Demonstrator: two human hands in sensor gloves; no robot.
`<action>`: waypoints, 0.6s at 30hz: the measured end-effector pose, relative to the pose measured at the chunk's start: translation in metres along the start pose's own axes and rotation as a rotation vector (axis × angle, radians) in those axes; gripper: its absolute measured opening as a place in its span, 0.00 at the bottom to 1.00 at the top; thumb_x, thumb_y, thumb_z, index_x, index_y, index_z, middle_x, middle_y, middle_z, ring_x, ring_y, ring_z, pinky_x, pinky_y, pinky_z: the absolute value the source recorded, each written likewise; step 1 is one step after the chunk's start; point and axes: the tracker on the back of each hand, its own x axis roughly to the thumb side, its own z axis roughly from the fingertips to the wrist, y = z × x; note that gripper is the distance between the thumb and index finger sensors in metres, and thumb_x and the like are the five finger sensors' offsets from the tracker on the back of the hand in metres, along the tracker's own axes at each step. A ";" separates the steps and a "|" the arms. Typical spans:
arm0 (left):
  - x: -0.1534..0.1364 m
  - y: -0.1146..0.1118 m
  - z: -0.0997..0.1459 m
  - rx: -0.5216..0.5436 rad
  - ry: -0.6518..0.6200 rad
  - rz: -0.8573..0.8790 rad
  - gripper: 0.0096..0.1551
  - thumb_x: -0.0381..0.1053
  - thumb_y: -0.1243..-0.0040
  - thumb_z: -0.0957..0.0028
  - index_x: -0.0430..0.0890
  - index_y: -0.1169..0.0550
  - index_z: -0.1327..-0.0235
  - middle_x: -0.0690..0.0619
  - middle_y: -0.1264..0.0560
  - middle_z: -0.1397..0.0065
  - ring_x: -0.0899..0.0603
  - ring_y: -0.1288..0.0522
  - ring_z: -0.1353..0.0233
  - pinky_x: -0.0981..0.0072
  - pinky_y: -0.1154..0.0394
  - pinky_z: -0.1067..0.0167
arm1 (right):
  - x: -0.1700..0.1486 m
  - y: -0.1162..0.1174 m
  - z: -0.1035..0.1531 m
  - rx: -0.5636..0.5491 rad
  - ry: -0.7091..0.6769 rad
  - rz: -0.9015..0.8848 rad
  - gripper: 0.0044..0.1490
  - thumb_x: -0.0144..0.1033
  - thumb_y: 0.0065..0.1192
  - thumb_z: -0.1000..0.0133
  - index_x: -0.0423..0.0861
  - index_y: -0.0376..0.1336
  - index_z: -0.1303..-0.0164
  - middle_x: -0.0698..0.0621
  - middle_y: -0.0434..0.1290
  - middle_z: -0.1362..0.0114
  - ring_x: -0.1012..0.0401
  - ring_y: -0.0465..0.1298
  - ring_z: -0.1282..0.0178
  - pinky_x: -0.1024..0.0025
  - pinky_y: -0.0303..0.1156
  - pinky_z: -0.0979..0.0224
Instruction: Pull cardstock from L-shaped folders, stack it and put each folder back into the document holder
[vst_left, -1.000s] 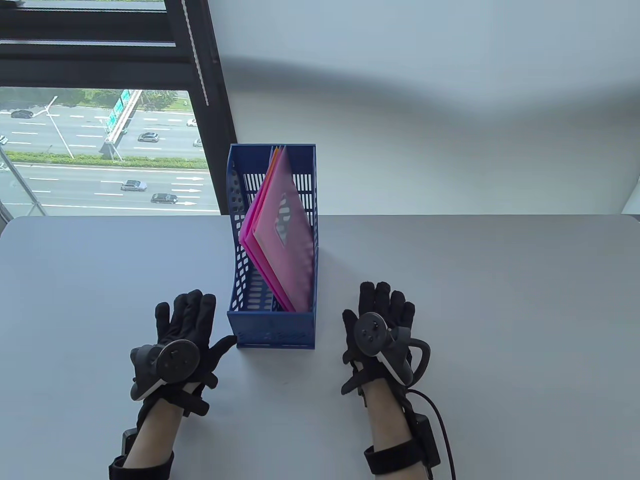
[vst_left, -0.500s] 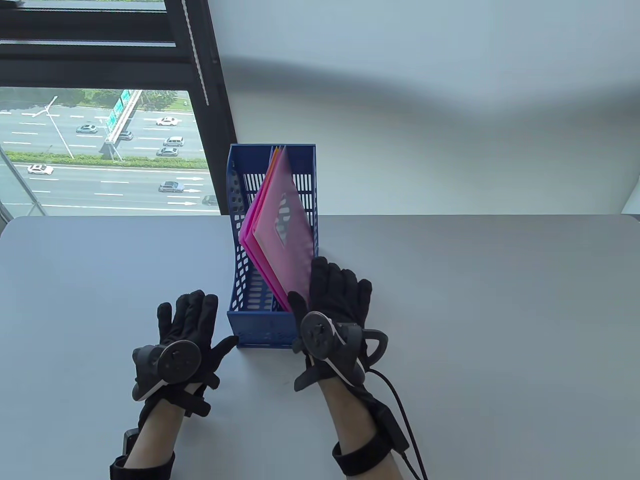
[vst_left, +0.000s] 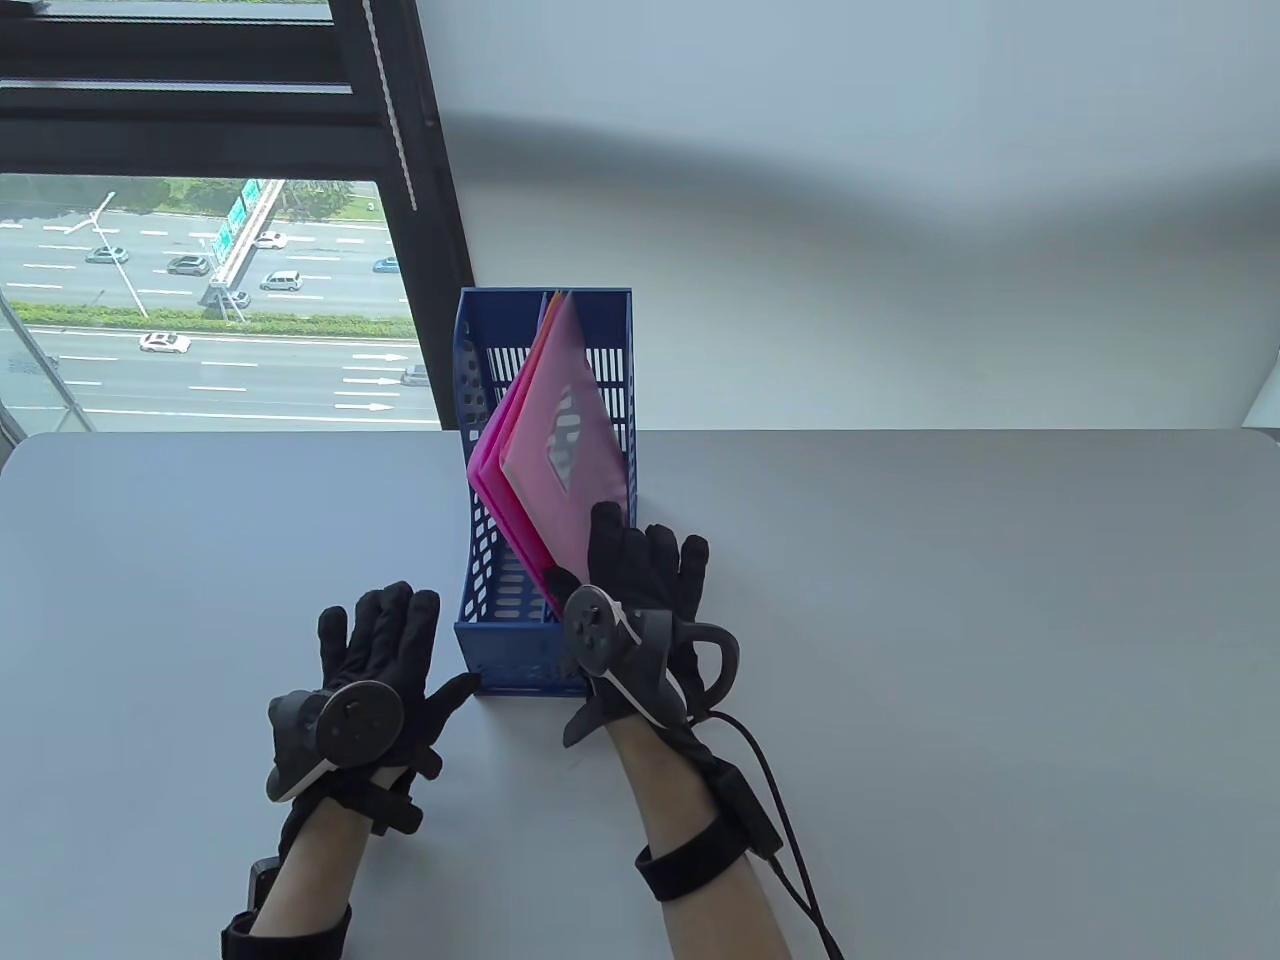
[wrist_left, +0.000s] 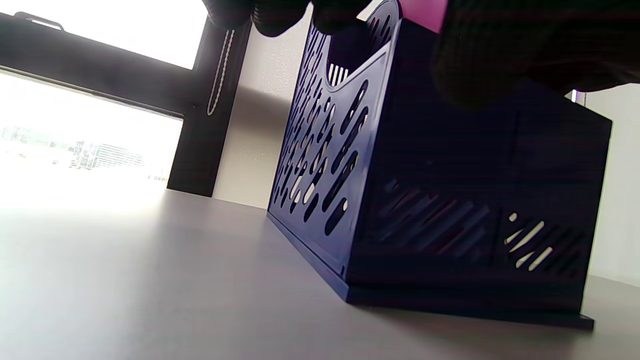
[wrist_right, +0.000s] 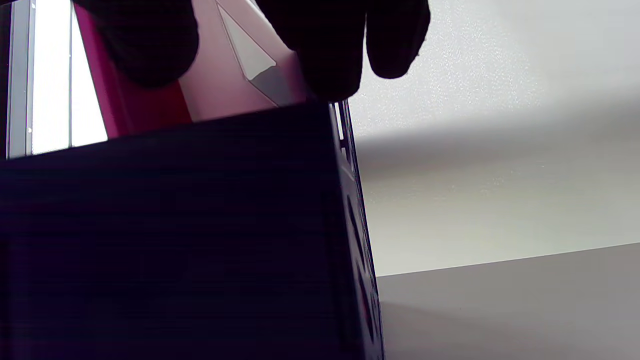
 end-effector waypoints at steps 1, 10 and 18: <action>0.000 0.000 0.000 0.000 0.000 0.001 0.53 0.72 0.39 0.42 0.47 0.45 0.14 0.45 0.49 0.14 0.33 0.50 0.13 0.38 0.66 0.22 | -0.001 0.000 0.000 0.009 -0.005 -0.003 0.52 0.74 0.61 0.39 0.56 0.49 0.13 0.57 0.67 0.22 0.51 0.63 0.19 0.44 0.44 0.14; 0.000 -0.001 0.000 0.003 0.001 0.001 0.52 0.71 0.39 0.42 0.47 0.45 0.14 0.45 0.48 0.14 0.33 0.50 0.13 0.37 0.66 0.22 | -0.002 0.003 0.001 -0.036 0.010 0.048 0.40 0.62 0.60 0.35 0.52 0.56 0.18 0.60 0.76 0.35 0.56 0.72 0.27 0.47 0.48 0.15; -0.001 -0.002 0.001 0.002 0.004 0.002 0.52 0.71 0.39 0.42 0.47 0.45 0.14 0.45 0.48 0.14 0.32 0.50 0.13 0.37 0.66 0.22 | -0.003 0.001 -0.002 -0.097 0.015 0.032 0.29 0.55 0.64 0.36 0.48 0.68 0.31 0.62 0.82 0.50 0.62 0.78 0.35 0.50 0.52 0.15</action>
